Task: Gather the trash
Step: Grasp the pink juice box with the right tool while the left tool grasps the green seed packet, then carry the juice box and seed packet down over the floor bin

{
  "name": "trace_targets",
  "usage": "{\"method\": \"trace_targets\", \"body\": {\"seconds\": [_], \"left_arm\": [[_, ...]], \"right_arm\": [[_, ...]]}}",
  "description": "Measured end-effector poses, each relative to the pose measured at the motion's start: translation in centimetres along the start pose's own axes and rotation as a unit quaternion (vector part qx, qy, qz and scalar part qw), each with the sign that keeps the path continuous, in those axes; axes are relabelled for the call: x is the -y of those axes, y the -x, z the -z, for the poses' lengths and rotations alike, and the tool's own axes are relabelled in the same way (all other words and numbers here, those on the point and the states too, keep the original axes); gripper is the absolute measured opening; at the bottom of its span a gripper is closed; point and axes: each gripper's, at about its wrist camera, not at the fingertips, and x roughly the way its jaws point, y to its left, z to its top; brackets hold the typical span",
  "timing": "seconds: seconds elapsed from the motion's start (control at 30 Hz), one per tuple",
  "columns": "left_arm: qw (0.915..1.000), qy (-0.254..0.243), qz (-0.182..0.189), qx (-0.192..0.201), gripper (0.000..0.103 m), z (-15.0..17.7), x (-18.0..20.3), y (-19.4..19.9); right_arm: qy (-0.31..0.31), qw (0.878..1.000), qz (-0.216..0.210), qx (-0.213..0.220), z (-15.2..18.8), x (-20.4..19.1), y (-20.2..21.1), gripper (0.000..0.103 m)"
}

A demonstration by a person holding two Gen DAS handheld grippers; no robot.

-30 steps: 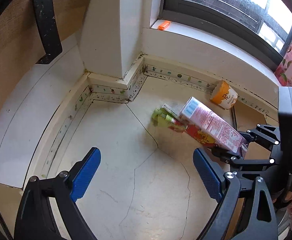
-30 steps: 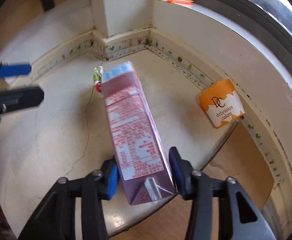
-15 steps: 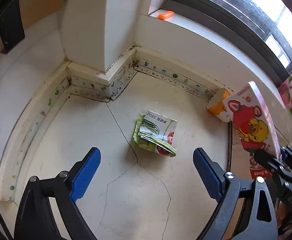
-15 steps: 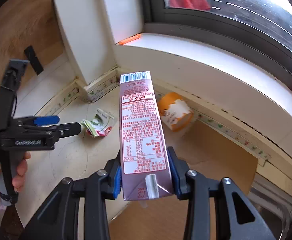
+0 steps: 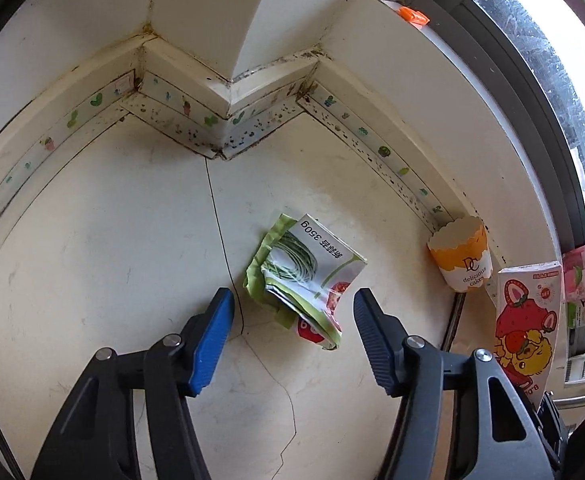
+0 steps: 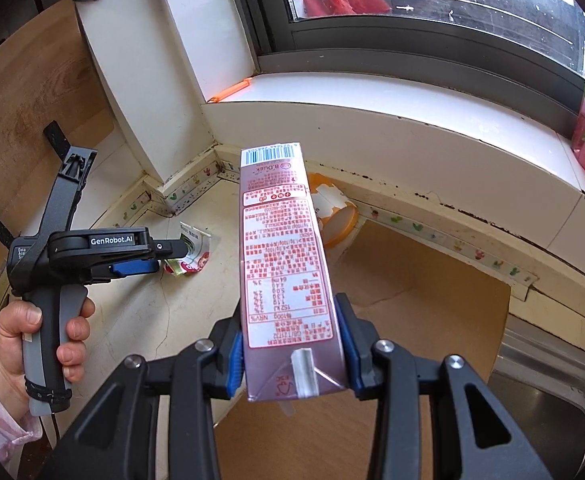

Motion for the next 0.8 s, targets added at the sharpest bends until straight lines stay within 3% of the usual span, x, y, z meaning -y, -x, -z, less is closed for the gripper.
{"method": "trace_targets", "body": {"seconds": [0.03, 0.1, 0.3, 0.57, 0.8], "left_arm": [[1.0, -0.001, -0.003, 0.002, 0.05, -0.2, 0.1, -0.2], [0.9999, -0.007, -0.009, 0.005, 0.023, -0.2, 0.6, -0.4], [0.9988, -0.028, -0.013, 0.037, 0.006, 0.2, 1.3, 1.3], [0.9928, -0.097, -0.001, 0.07, 0.003, 3.0, 2.6, 7.4], [0.9827, -0.164, 0.029, 0.08, 0.003, 8.7, 2.8, 15.5]], "right_arm": [[-0.001, 1.0, 0.0, -0.002, 0.2, 0.1, -0.1, 0.039], [-0.003, 1.0, 0.0, -0.006, 0.5, 0.1, -0.3, 0.039], [0.002, 1.0, -0.006, -0.01, 1.6, -0.7, 0.4, 0.039], [0.001, 1.0, -0.023, 0.001, 2.9, -2.6, 3.5, 0.039], [-0.001, 0.999, -0.042, 0.017, 5.5, -5.7, 8.4, 0.039]]}}
